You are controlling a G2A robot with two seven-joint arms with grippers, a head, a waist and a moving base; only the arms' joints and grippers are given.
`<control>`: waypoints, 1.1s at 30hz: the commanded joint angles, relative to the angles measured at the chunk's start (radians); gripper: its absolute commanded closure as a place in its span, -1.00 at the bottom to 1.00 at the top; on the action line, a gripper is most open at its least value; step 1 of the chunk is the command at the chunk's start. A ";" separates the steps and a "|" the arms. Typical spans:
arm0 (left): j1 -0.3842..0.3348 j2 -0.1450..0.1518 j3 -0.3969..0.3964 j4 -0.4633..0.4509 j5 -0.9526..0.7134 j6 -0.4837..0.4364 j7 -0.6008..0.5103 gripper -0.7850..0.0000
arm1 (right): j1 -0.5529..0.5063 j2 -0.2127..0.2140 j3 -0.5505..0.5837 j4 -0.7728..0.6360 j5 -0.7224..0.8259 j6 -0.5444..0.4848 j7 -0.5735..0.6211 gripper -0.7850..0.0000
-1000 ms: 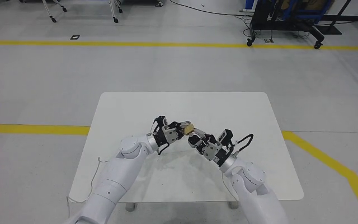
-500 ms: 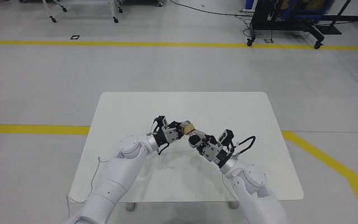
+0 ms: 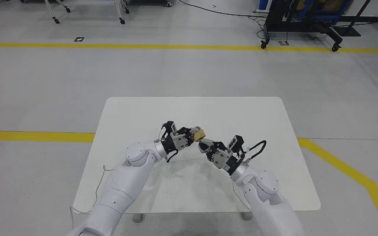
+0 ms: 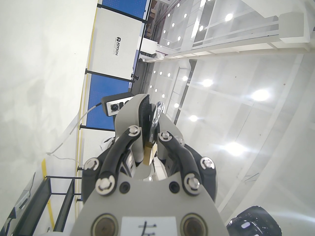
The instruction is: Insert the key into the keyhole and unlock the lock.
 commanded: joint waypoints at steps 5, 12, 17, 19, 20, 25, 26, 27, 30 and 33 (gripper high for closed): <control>0.000 0.000 0.003 -0.003 0.009 -0.015 -0.005 1.00 | 0.012 0.001 -0.004 0.026 0.049 0.004 0.008 1.00; 0.005 0.002 0.001 -0.014 0.044 -0.117 -0.029 1.00 | 0.030 0.001 -0.003 0.065 0.173 0.027 0.063 1.00; 0.018 0.001 -0.006 -0.026 0.046 -0.216 -0.022 1.00 | 0.040 0.001 -0.015 0.081 0.189 0.013 0.083 1.00; 0.023 0.001 -0.007 -0.030 0.042 -0.242 -0.030 1.00 | 0.040 0.002 -0.014 0.089 0.212 0.013 0.104 1.00; 0.026 0.001 -0.008 -0.030 0.041 -0.254 -0.032 1.00 | 0.040 0.003 -0.013 0.088 0.216 0.012 0.106 1.00; 0.038 -0.002 -0.009 -0.040 0.044 -0.335 -0.020 1.00 | 0.032 0.006 -0.016 0.074 0.256 0.033 0.146 1.00; 0.040 -0.003 -0.008 -0.043 0.042 -0.347 -0.023 1.00 | 0.033 0.007 -0.016 0.078 0.271 0.044 0.169 1.00; 0.041 -0.003 -0.008 -0.042 0.043 -0.356 -0.026 1.00 | 0.037 0.009 -0.015 0.084 0.281 0.052 0.188 1.00; 0.046 -0.003 -0.007 -0.044 0.045 -0.383 -0.036 1.00 | 0.051 0.012 -0.014 0.110 0.322 0.085 0.257 1.00; 0.049 -0.003 -0.009 -0.047 0.039 -0.397 -0.046 1.00 | 0.069 0.014 -0.011 0.144 0.354 0.110 0.302 1.00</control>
